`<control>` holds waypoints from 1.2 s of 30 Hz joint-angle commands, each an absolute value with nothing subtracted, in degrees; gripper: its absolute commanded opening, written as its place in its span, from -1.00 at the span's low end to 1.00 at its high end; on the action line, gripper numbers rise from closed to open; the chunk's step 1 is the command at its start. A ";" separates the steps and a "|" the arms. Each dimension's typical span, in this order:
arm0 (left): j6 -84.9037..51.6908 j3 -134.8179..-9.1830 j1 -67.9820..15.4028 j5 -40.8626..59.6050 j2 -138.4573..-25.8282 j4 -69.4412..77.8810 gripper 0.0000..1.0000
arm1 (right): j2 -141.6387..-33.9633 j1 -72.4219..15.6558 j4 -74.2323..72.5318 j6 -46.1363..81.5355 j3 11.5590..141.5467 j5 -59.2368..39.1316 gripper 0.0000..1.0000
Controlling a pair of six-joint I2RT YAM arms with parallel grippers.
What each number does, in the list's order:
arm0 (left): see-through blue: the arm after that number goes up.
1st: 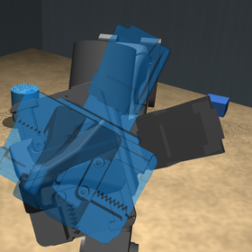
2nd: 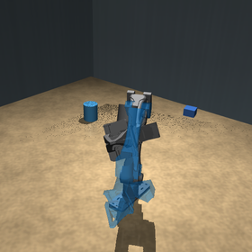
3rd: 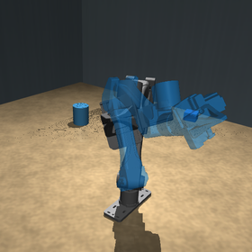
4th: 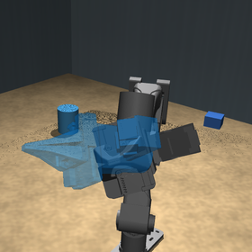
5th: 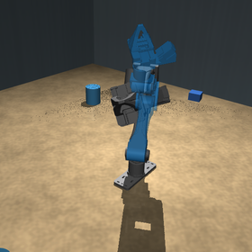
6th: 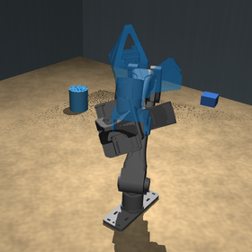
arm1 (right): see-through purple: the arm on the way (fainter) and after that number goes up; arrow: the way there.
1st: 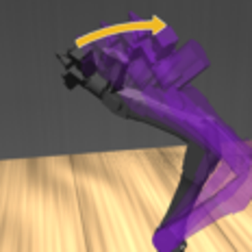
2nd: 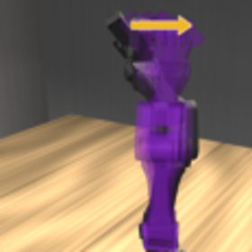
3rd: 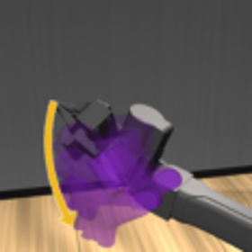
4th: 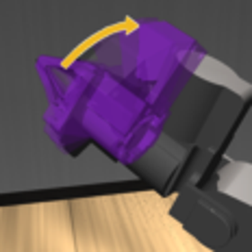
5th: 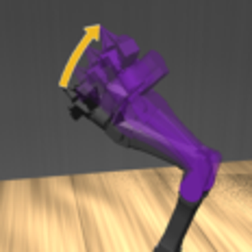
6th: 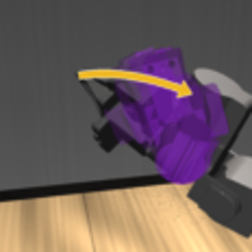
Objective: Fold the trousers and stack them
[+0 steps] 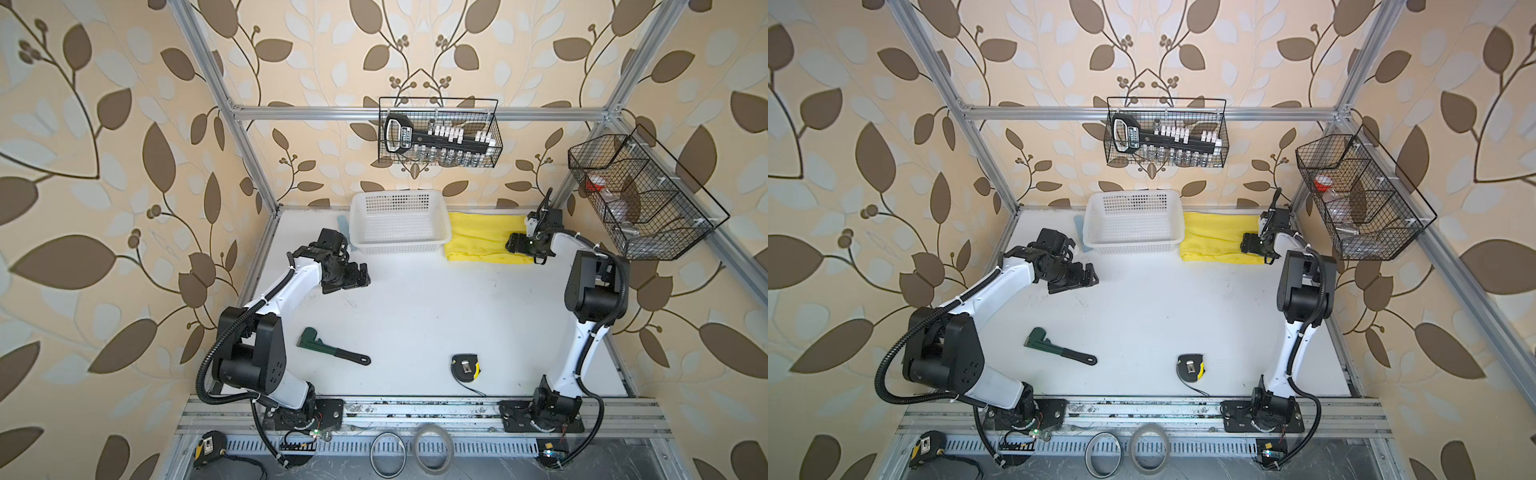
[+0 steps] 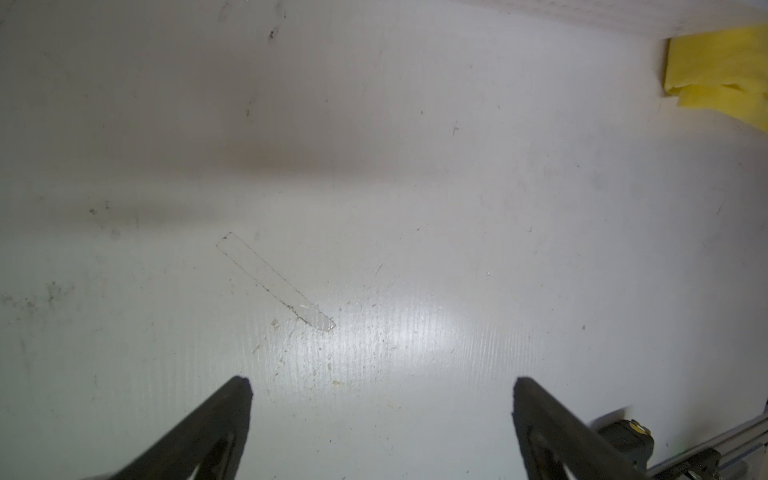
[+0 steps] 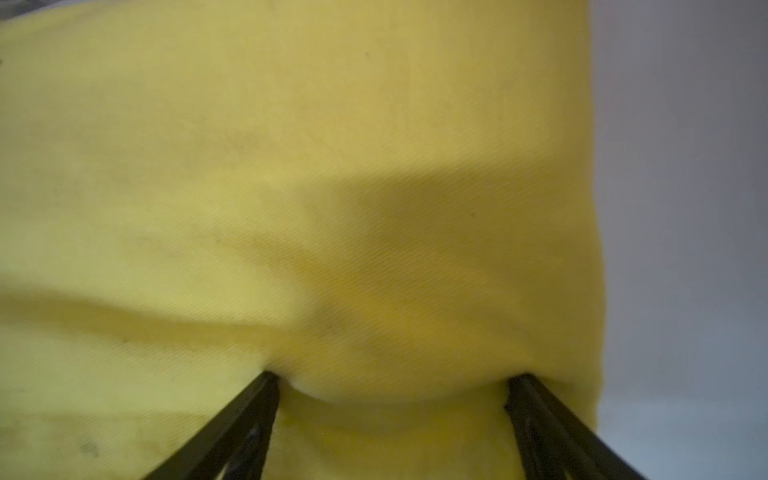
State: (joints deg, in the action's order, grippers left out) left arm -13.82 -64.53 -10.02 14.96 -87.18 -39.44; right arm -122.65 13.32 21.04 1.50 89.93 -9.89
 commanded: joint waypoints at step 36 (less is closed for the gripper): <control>-6.79 -47.34 -0.94 -7.36 -78.11 1.93 0.98 | -70.43 -1.67 -24.98 2.69 28.29 10.09 1.00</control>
